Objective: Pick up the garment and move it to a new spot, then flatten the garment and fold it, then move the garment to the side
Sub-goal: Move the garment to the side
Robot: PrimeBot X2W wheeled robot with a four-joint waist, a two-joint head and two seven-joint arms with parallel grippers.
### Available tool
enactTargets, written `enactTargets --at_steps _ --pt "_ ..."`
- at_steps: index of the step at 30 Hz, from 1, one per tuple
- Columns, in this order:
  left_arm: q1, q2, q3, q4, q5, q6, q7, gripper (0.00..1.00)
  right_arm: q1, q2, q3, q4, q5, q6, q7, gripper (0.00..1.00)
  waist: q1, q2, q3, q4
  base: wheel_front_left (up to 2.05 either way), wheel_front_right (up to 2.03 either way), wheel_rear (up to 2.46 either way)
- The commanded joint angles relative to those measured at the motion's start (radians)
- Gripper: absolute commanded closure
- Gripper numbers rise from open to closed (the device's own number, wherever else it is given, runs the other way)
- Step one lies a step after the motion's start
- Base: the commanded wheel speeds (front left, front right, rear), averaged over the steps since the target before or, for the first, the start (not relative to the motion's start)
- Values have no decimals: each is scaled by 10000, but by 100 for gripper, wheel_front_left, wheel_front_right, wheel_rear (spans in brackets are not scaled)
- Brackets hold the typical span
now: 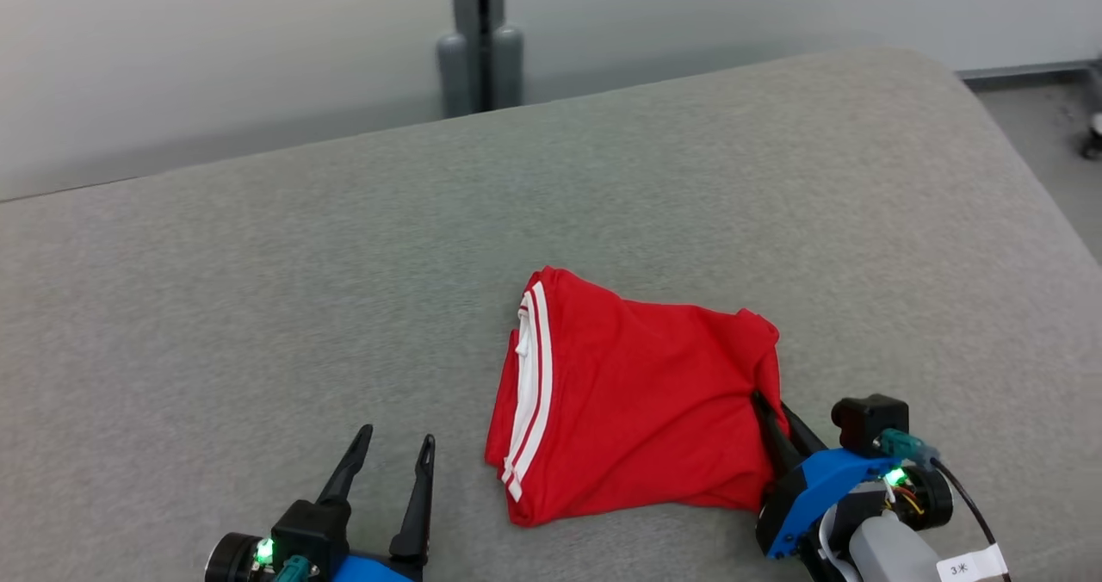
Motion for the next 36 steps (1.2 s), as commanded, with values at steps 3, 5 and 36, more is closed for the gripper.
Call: enactTargets --at_steps 3,5,36 --pt "-182 94 -556 -203 -185 -10 -26 0 312 -73 -192 -308 -190 -14 0 100 -1 -1 -303 -1301 0 0 0" --pt "-272 185 -846 -303 -257 -10 -26 0 389 -70 -258 -454 -227 -12 0 100 -1 -1 -210 -1670 0 0 0" --pt "-1377 2642 -1770 -1313 -1077 10 1 0 -3916 -64 -9469 -3189 -8711 -13 1654 100 -1 -1 2734 -490 0 0 0"
